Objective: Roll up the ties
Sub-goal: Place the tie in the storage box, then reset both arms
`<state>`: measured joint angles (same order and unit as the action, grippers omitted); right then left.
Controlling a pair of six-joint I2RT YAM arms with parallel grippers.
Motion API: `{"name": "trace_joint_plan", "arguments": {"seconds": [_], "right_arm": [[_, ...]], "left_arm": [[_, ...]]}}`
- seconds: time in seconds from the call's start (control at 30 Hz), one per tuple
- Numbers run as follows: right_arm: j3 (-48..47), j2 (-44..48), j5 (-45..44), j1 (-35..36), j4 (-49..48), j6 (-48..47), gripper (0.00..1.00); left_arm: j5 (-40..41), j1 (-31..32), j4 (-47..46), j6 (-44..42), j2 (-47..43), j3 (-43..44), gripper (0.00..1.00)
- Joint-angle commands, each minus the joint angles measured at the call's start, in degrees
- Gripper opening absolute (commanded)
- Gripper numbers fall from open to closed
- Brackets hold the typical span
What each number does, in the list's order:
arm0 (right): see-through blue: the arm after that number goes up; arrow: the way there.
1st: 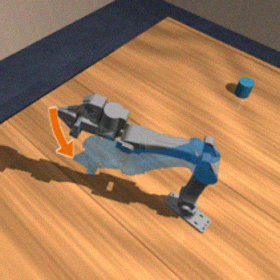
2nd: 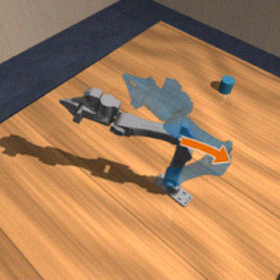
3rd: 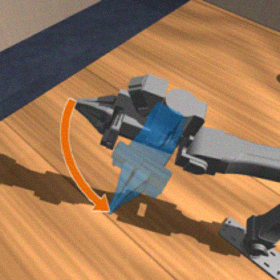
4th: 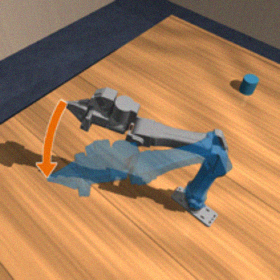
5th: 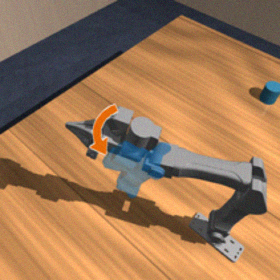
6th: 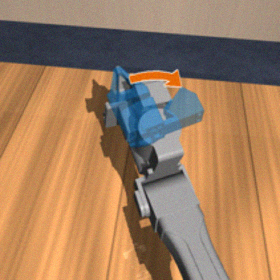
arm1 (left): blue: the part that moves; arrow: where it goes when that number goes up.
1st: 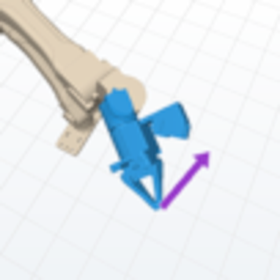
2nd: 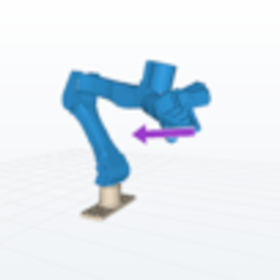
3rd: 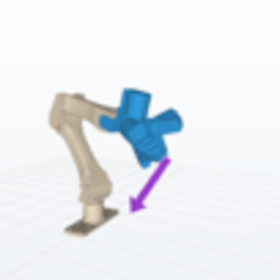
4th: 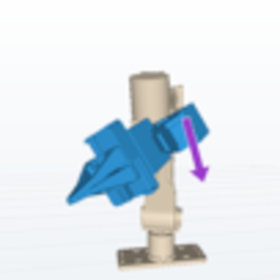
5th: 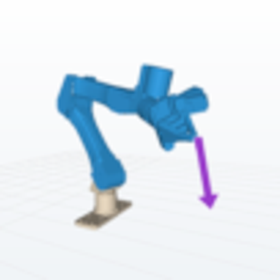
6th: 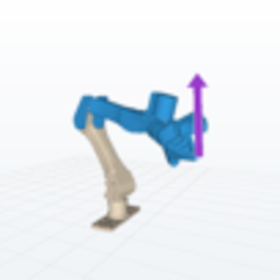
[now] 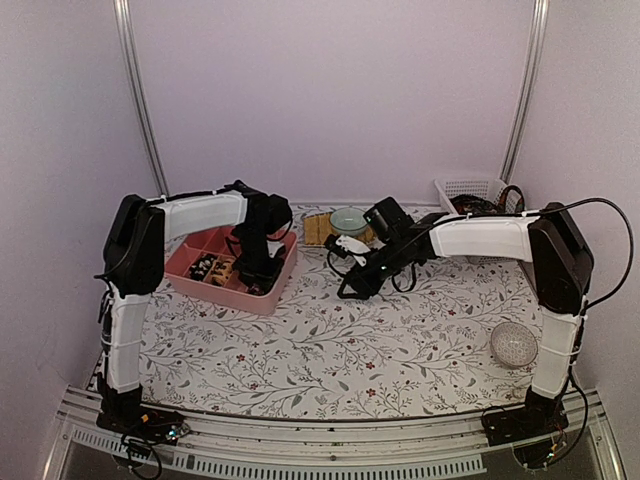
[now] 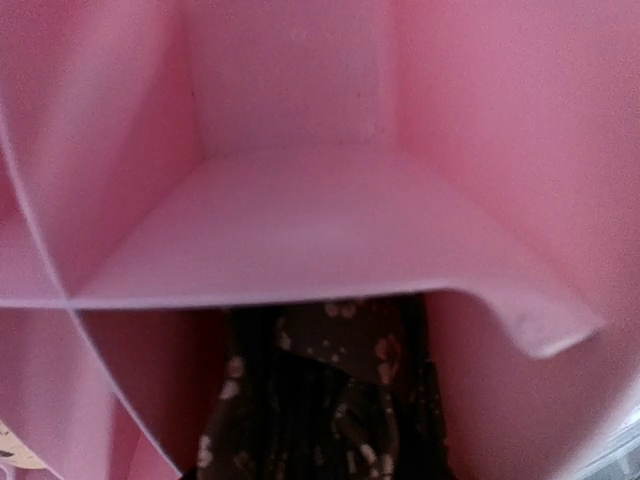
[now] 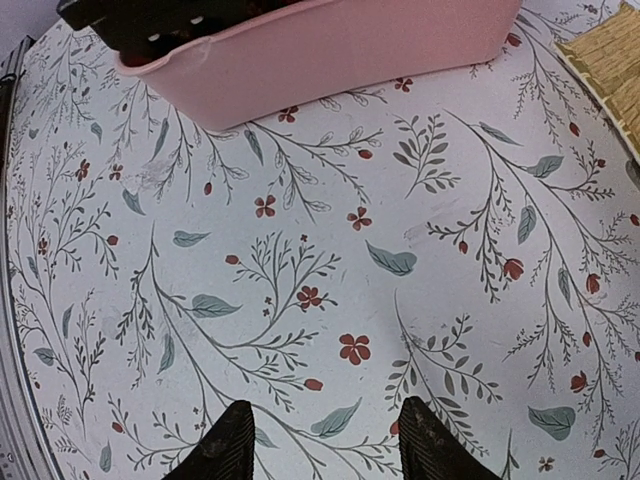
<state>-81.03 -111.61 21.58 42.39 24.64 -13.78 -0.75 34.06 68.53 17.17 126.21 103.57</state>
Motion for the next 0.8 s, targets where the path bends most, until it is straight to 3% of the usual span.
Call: {"name": "trace_joint_plan", "arguments": {"seconds": [0.0,0.1,0.3,0.6,0.77], "right_arm": [[-0.62,8.15,0.34,0.40,0.41,0.68,0.49],[-0.62,8.44,-0.03,0.36,0.39,0.60,0.51],[-0.47,8.66,-0.23,0.37,0.19,0.44,0.52],[-0.85,8.65,-0.27,0.37,0.26,0.52,0.53],[-0.95,8.79,-0.73,0.37,0.24,0.56,0.53]], "left_arm": [[2.03,-0.37,0.02,-0.04,-2.12,3.48,0.40],[2.20,-0.24,0.42,-0.14,-2.26,4.24,0.53],[2.93,0.19,0.93,-0.77,-2.94,3.91,0.66],[3.47,0.57,-0.31,-1.89,-6.44,8.35,0.72],[5.27,0.48,-1.54,-1.70,-8.35,7.56,0.70]]}}
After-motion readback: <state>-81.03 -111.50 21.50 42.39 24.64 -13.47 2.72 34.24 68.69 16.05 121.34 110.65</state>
